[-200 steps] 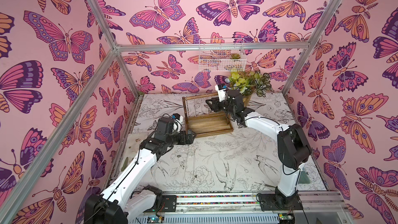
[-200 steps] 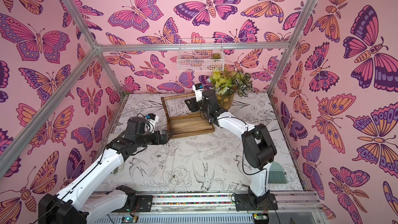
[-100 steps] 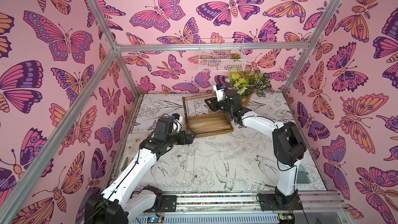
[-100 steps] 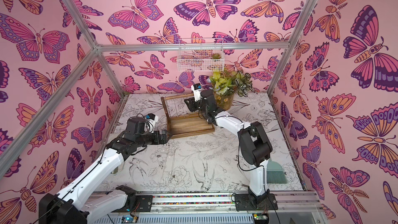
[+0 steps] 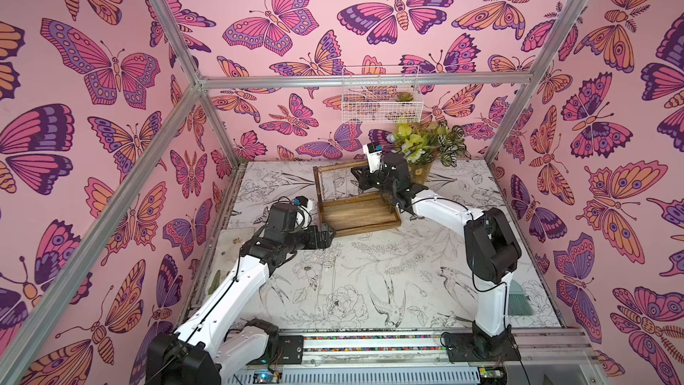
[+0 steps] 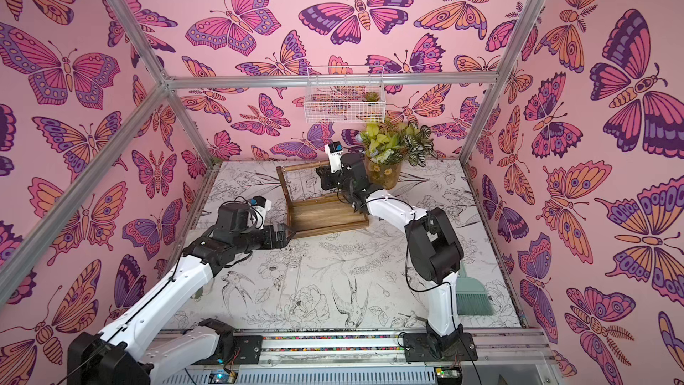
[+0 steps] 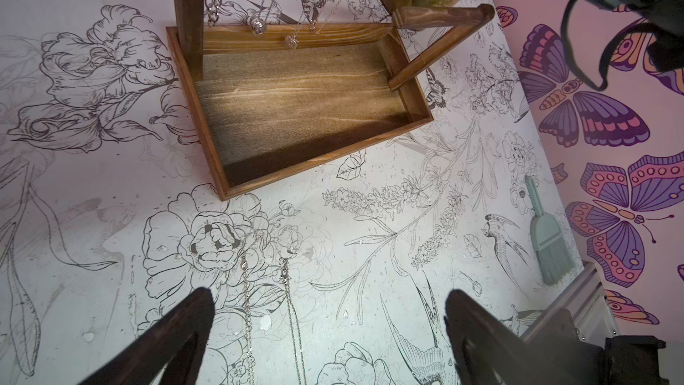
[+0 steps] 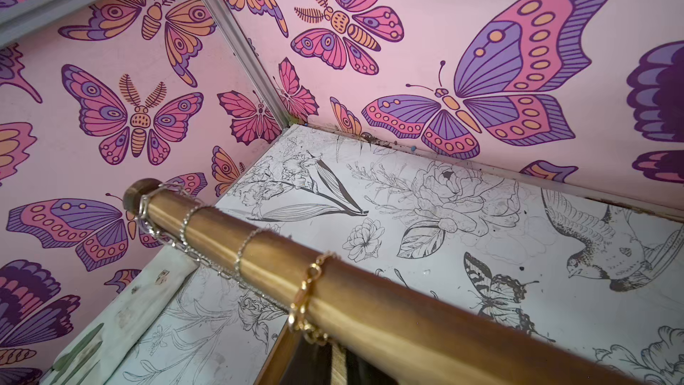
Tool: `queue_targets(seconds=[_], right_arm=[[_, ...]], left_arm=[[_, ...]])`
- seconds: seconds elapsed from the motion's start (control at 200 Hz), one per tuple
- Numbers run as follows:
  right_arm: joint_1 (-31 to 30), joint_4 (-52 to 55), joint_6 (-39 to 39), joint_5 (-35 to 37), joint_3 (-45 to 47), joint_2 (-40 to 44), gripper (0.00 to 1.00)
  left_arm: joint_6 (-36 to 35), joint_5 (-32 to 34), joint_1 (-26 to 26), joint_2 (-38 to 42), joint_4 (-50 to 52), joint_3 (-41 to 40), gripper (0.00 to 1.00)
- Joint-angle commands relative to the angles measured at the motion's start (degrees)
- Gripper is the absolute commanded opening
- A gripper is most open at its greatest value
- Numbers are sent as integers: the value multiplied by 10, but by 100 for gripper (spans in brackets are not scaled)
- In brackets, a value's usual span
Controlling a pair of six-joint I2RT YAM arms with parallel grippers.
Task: Take the necklace off the jewelry display stand
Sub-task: Take off the necklace from the stand.
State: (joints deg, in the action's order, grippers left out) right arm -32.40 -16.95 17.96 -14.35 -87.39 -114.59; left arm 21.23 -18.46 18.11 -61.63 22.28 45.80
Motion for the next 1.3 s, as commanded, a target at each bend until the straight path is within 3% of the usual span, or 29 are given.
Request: queue_targets(seconds=[0.0,0.35,1.297], right_arm=[[-4,-7,-4,12,-13,1,11],[-5,2,-14,24,-7,17,2],[16,23,-41,65,48,78,2]], left_arm=[[-9,-10,-5,-2,-8,-9,99],[-11,-18,-6,-11,-12,-8,99],[-6,-29,-6,-13,-18,-14,100]])
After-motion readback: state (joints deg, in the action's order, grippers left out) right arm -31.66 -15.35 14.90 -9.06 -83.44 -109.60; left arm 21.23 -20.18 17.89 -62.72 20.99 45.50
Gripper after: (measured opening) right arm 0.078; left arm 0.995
